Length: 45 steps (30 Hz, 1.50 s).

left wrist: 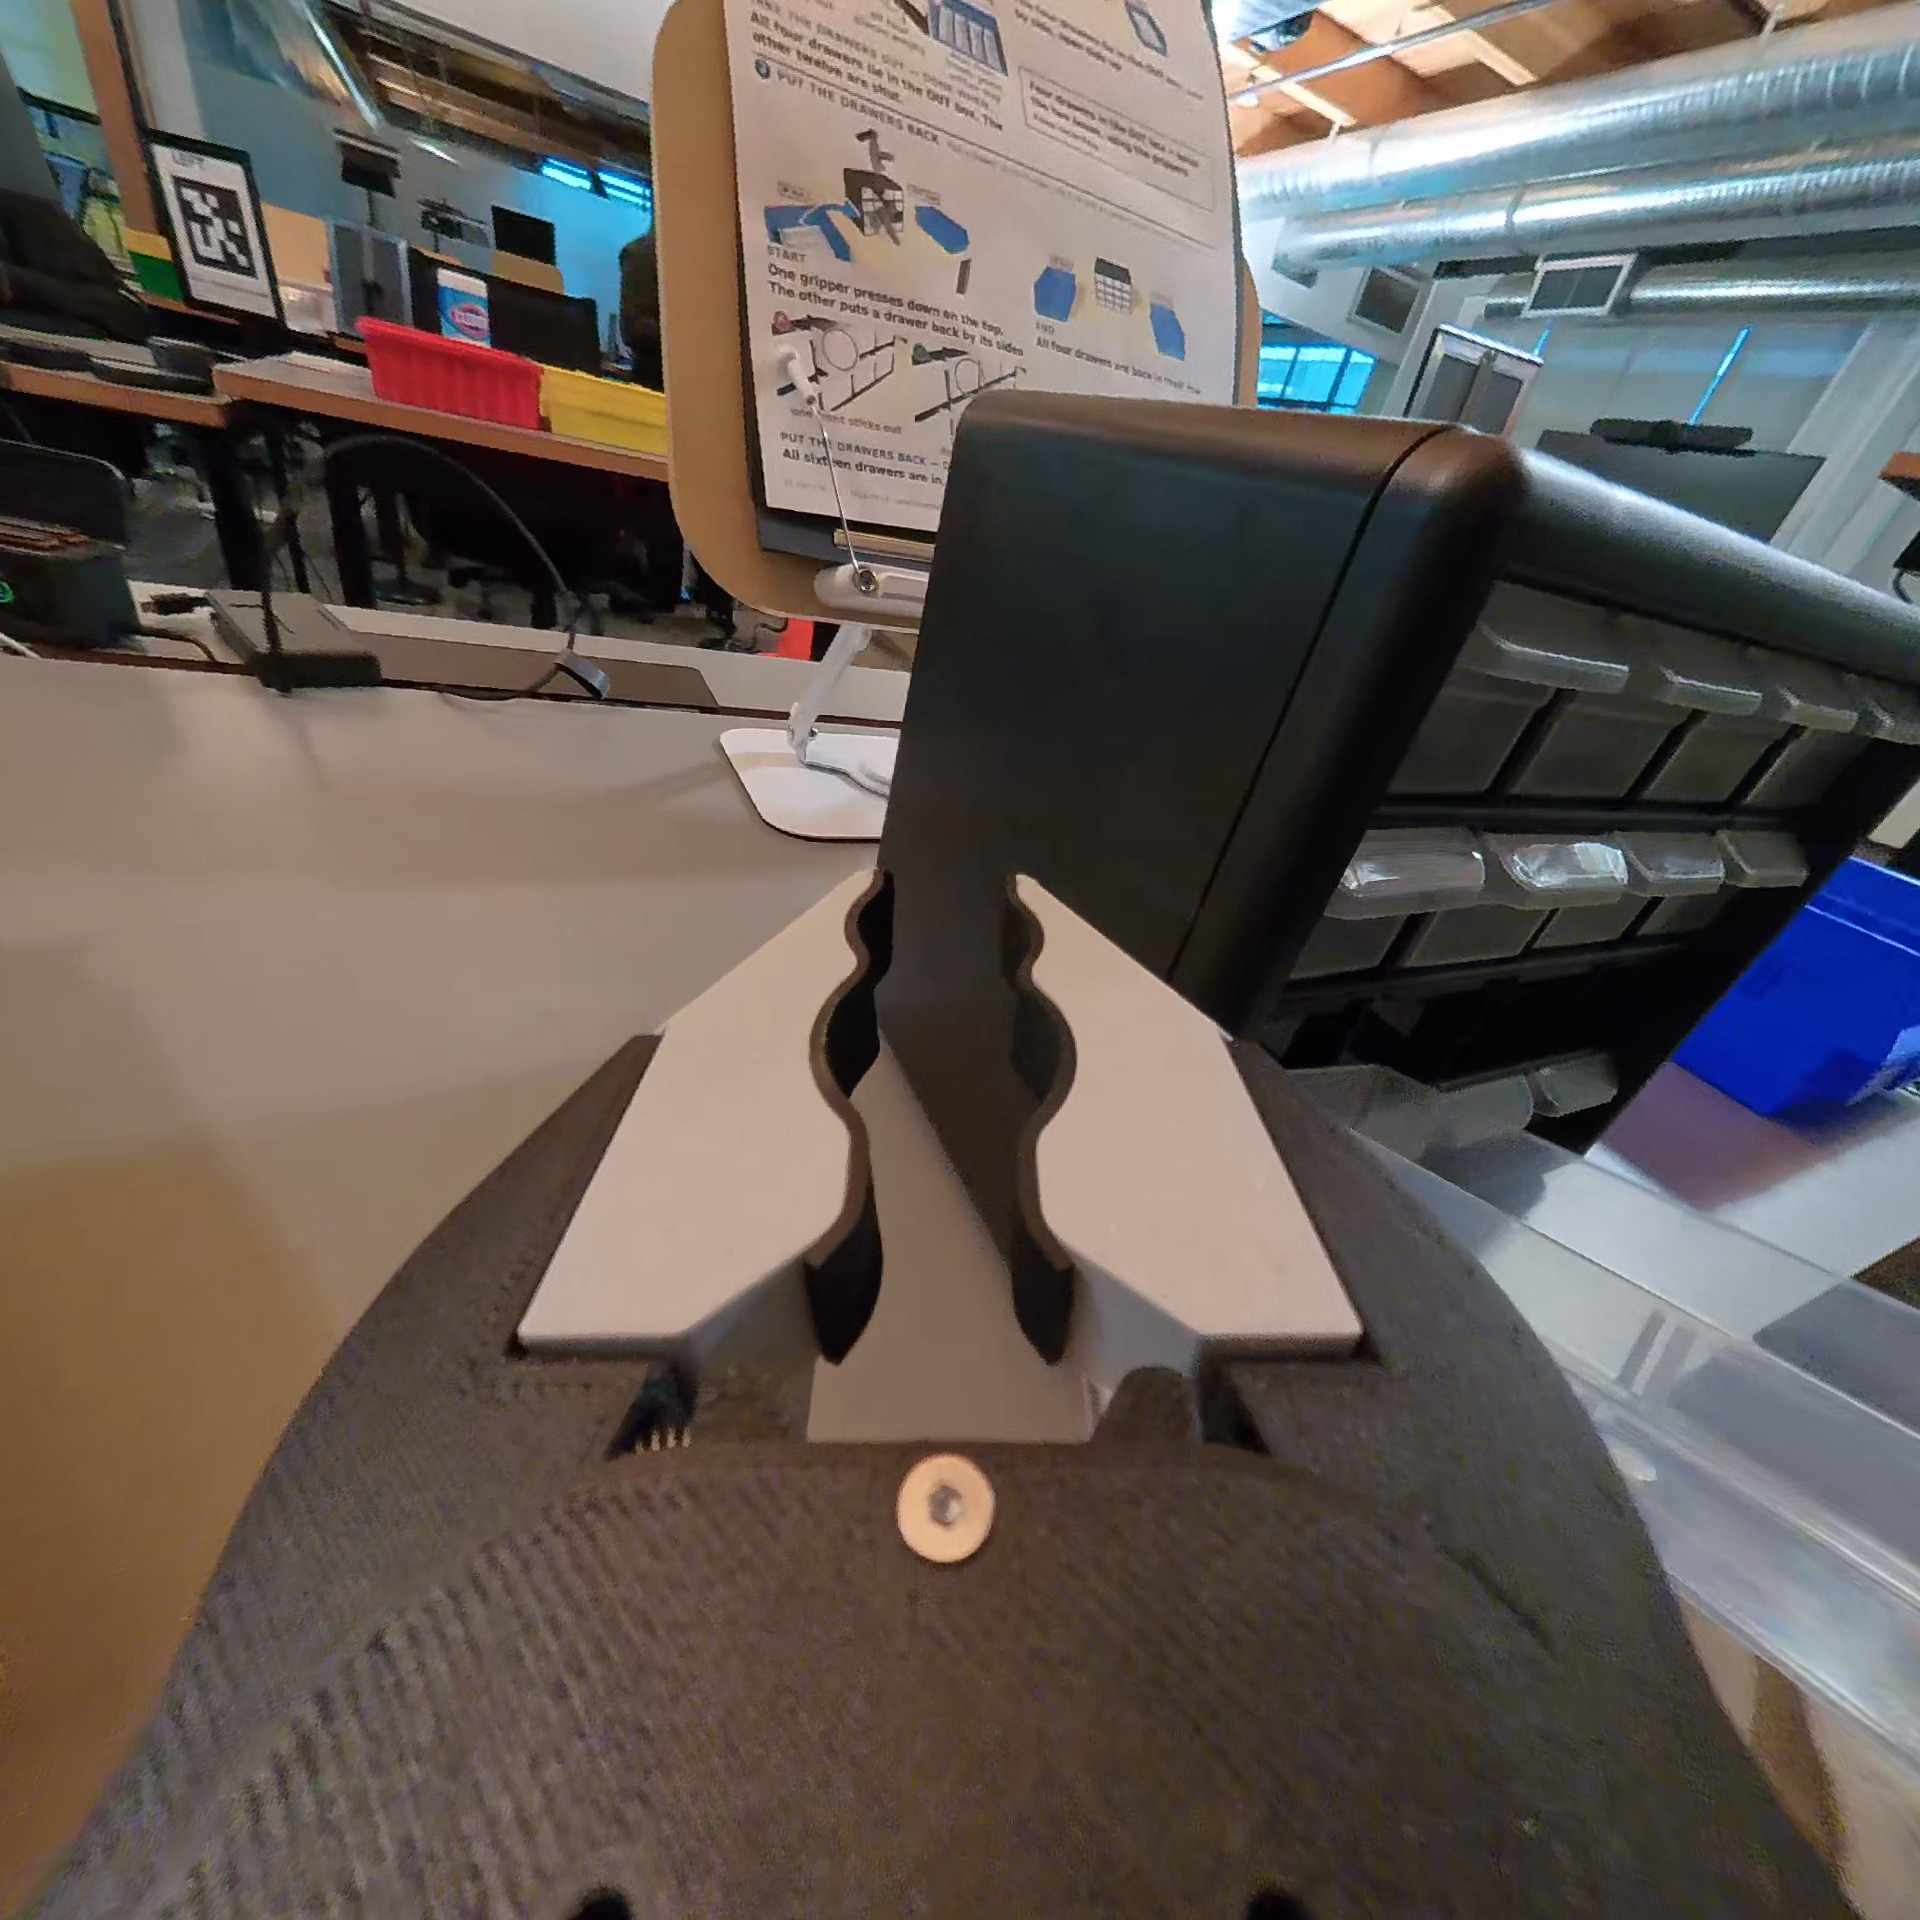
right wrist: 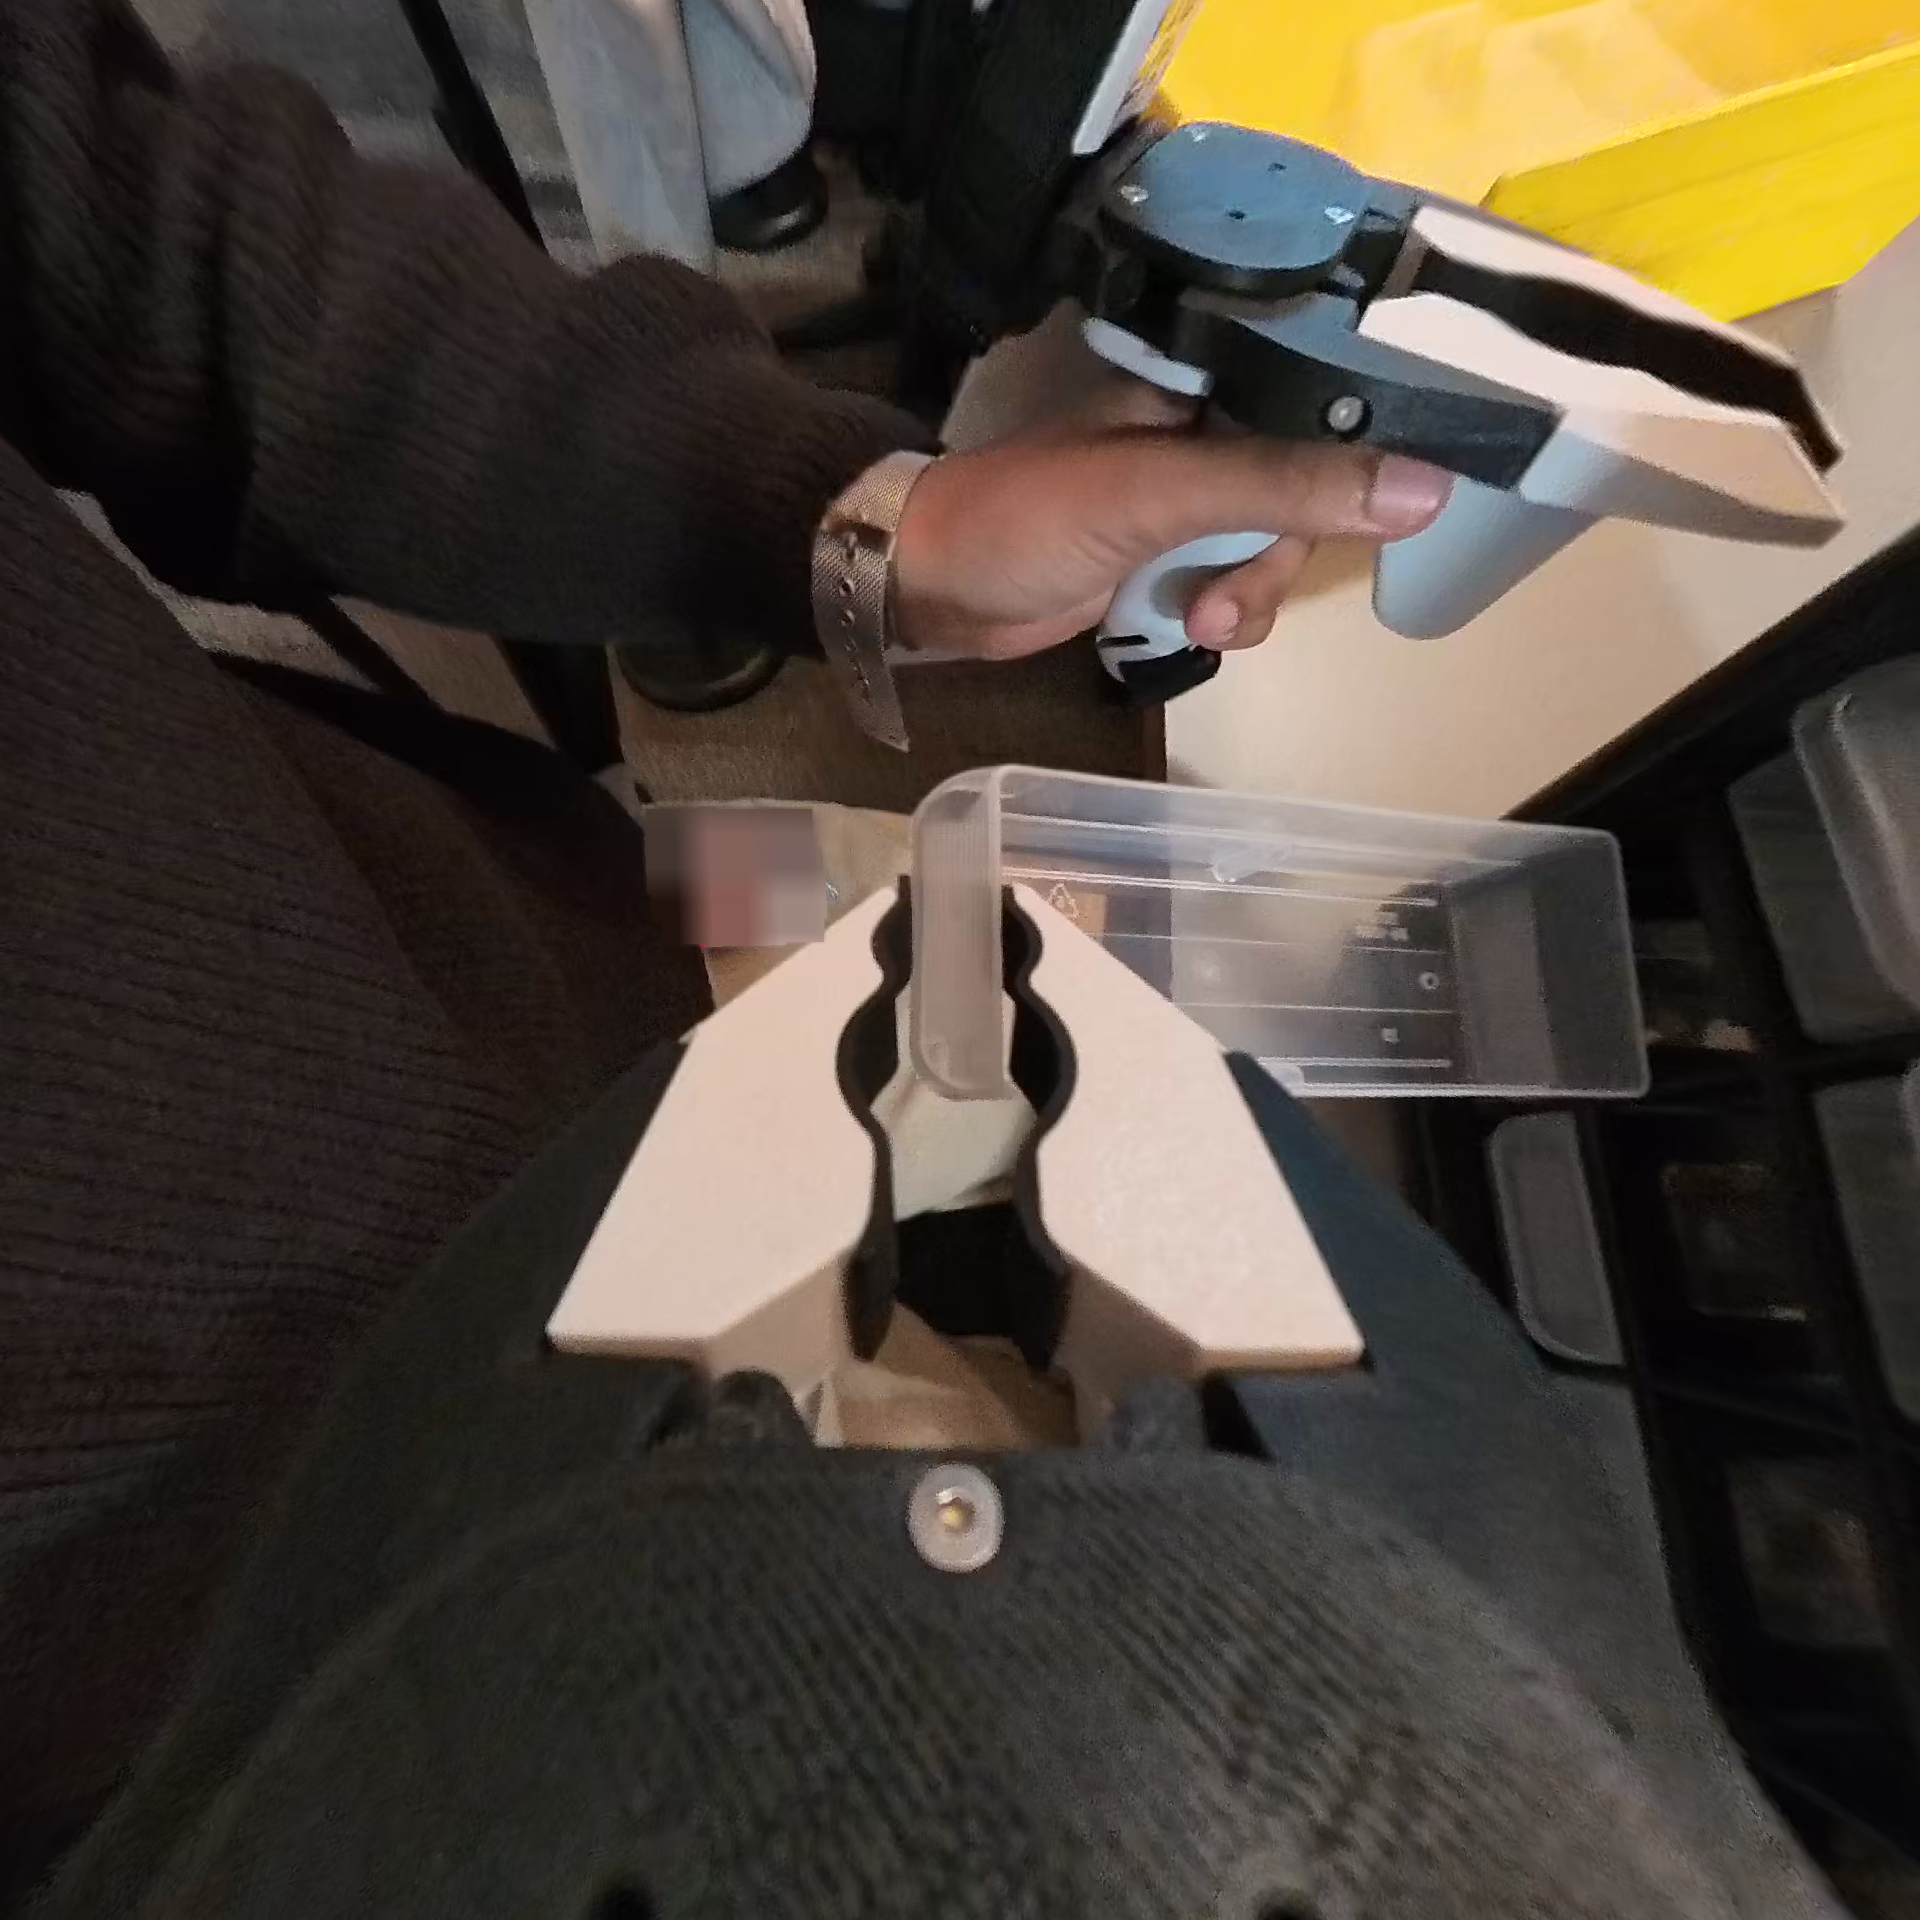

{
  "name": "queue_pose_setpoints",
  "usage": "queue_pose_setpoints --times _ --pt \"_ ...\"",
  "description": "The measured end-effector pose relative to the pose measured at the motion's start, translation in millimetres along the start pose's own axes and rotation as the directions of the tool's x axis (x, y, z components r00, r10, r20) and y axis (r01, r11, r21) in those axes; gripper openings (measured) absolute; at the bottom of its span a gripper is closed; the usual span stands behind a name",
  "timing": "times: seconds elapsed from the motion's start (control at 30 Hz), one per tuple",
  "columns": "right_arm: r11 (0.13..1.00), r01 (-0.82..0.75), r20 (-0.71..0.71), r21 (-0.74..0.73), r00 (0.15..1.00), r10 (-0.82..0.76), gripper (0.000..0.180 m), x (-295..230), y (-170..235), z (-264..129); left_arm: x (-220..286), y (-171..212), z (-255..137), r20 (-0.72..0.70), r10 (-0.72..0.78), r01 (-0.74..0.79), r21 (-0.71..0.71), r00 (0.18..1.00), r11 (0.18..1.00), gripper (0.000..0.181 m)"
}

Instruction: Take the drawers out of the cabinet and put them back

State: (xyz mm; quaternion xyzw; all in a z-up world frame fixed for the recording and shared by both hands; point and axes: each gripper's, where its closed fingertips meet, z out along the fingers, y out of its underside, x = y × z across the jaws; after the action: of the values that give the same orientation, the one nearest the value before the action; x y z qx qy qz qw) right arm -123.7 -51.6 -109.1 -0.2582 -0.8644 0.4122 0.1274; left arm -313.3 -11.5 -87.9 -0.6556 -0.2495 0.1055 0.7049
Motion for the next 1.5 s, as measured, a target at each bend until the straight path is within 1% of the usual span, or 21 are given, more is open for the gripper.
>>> queue_pose_setpoints --times 0.23,0.4,0.57,0.67,0.87,0.97,1.07,1.2,1.33,1.37,1.4,1.5 --pt "0.992 0.045 -0.016 -0.116 0.999 -0.047 0.015 7.4 -0.9 -1.6 7.8 2.6 1.8 -0.010 0.037 -0.037 -0.009 0.999 0.999 0.019" --pt "0.992 0.043 -0.017 -0.121 0.999 -0.045 0.014 8.8 -5.3 2.2 9.1 -0.4 -0.5 -0.005 0.062 -0.062 0.005 0.998 0.998 0.021" --pt "0.989 0.040 -0.007 -0.141 0.999 -0.041 0.015 6.9 0.1 9.3 13.1 0.4 0.6 -0.023 0.072 -0.072 0.004 0.997 0.997 0.026" --pt "0.988 0.040 -0.037 -0.146 0.998 -0.045 0.015 14.0 2.8 10.1 12.9 0.2 0.5 -0.021 0.080 -0.080 0.007 0.997 0.997 0.027" --pt "0.990 0.056 -0.043 -0.130 0.997 -0.062 0.015 16.2 0.6 10.1 13.2 2.7 2.5 -0.029 0.080 -0.081 -0.001 0.996 0.997 0.030" --pt "0.980 0.096 -0.093 -0.176 0.989 -0.114 0.015 20.0 3.4 10.7 13.7 3.7 3.1 -0.030 0.086 -0.086 -0.004 0.996 0.996 0.031" --pt "0.979 0.098 -0.100 -0.176 0.988 -0.117 0.015 20.5 3.1 13.4 13.0 3.3 2.9 -0.028 0.082 -0.082 -0.001 0.996 0.997 0.031" --pt "0.970 0.104 -0.163 -0.219 0.976 -0.141 0.015 37.4 18.1 19.7 13.0 4.6 3.2 -0.029 0.080 -0.081 -0.011 0.996 0.997 0.033" --pt "0.970 0.108 -0.272 -0.219 0.948 -0.166 0.017 59.7 24.6 25.2 17.0 4.5 3.0 -0.029 0.123 -0.123 -0.009 0.992 0.992 0.034" --pt "0.969 0.121 -0.318 -0.216 0.930 -0.187 0.020 67.2 24.5 24.6 18.1 4.6 3.2 -0.031 0.131 -0.131 -0.010 0.991 0.991 0.034" --pt "0.967 0.143 -0.358 -0.209 0.910 -0.212 0.027 72.7 23.1 23.4 18.7 4.7 3.2 -0.031 0.137 -0.138 -0.010 0.990 0.990 0.034" --pt "0.957 0.235 -0.452 -0.168 0.845 -0.287 0.023 77.2 12.1 13.8 17.8 4.5 3.0 -0.023 0.144 -0.144 -0.010 0.989 0.989 0.035"
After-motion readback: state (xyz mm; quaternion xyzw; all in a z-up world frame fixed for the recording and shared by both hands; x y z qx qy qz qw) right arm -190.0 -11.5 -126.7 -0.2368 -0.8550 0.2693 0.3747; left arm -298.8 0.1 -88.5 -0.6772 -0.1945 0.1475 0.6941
